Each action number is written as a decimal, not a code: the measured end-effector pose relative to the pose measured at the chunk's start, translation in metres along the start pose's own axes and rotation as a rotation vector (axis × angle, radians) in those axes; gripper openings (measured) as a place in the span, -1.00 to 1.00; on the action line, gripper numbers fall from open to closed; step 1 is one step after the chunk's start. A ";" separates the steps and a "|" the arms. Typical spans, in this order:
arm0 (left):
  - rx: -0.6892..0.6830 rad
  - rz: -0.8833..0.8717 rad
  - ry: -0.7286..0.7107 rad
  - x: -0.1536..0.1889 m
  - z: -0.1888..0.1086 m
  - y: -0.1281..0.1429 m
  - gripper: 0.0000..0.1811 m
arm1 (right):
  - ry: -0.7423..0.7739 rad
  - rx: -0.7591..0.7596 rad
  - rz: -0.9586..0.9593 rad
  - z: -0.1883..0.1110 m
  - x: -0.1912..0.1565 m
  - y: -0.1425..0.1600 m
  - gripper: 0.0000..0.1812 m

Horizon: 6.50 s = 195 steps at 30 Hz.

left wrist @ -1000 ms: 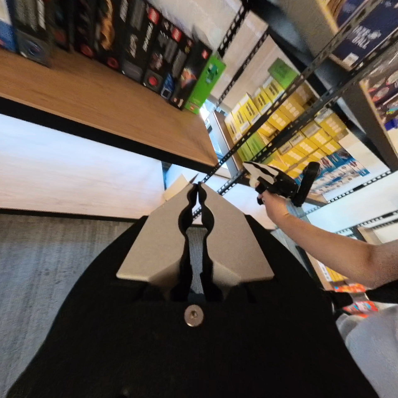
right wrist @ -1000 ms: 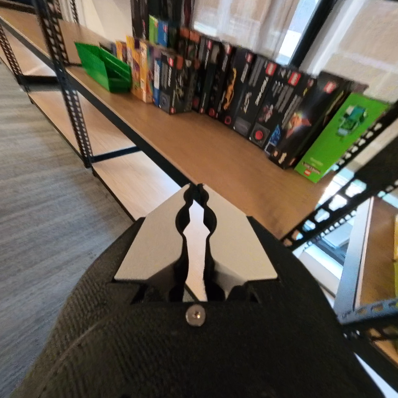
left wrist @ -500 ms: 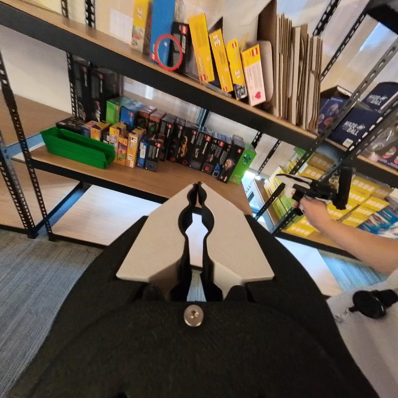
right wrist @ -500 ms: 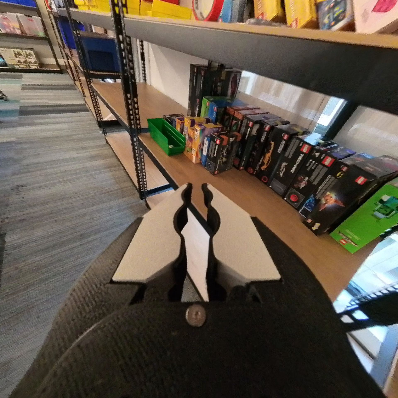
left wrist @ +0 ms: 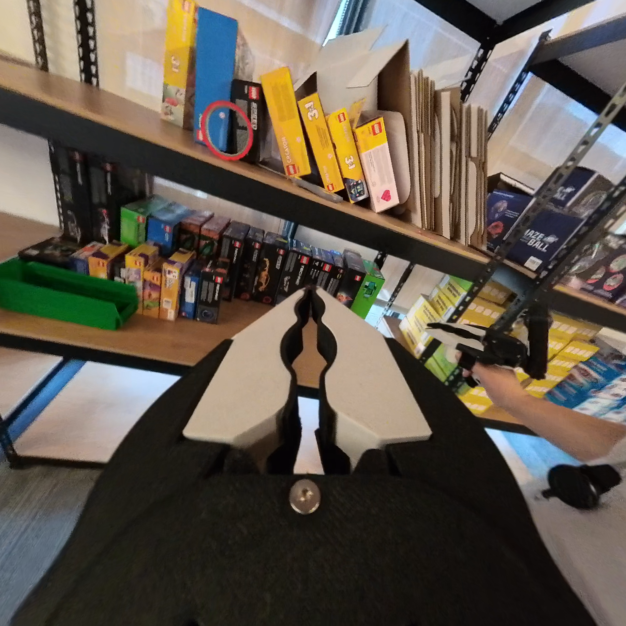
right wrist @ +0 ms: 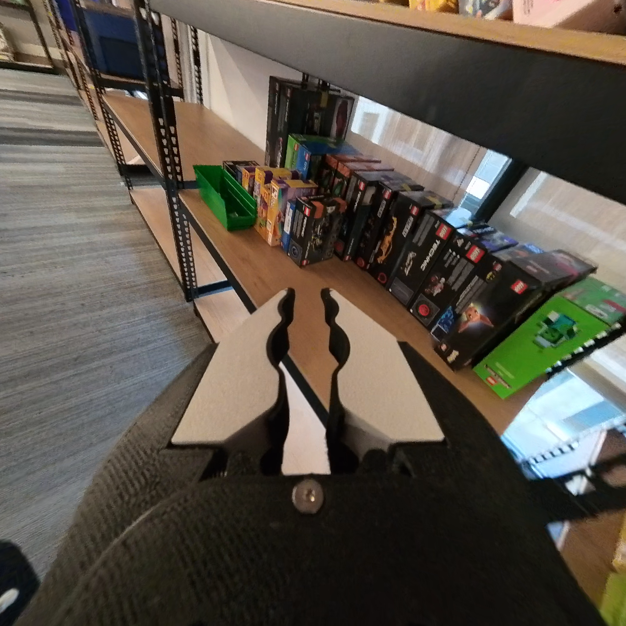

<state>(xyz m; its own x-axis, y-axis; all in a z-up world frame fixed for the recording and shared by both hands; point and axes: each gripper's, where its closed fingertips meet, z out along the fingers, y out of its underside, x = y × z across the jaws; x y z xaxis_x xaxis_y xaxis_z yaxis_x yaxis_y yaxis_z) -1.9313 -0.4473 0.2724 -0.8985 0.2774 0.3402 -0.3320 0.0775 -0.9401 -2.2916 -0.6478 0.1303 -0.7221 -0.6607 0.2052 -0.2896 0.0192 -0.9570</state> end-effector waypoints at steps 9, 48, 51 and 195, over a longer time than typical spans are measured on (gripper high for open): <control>-0.097 0.133 0.067 -0.045 0.097 -0.014 -0.97 | -0.025 0.125 0.066 0.058 -0.013 -0.083 -0.78; -0.186 0.163 0.281 -0.376 0.263 -0.141 -0.70 | 0.275 0.274 -0.096 0.426 -0.069 -0.438 -0.18; -0.180 0.118 0.287 -0.390 0.286 -0.144 -0.71 | 0.237 0.292 -0.080 0.453 -0.076 -0.463 -0.19; -0.209 0.940 0.803 -0.356 0.415 -0.119 -0.17 | 0.112 -0.006 -0.433 0.558 -0.197 -0.322 0.04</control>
<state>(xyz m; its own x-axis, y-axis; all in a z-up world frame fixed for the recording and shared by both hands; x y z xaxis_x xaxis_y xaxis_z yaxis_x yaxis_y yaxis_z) -1.6911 -0.9522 0.2728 -0.3100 0.8066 -0.5033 0.4594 -0.3364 -0.8221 -1.7056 -0.9420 0.2835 -0.5972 -0.5232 0.6080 -0.5834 -0.2369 -0.7769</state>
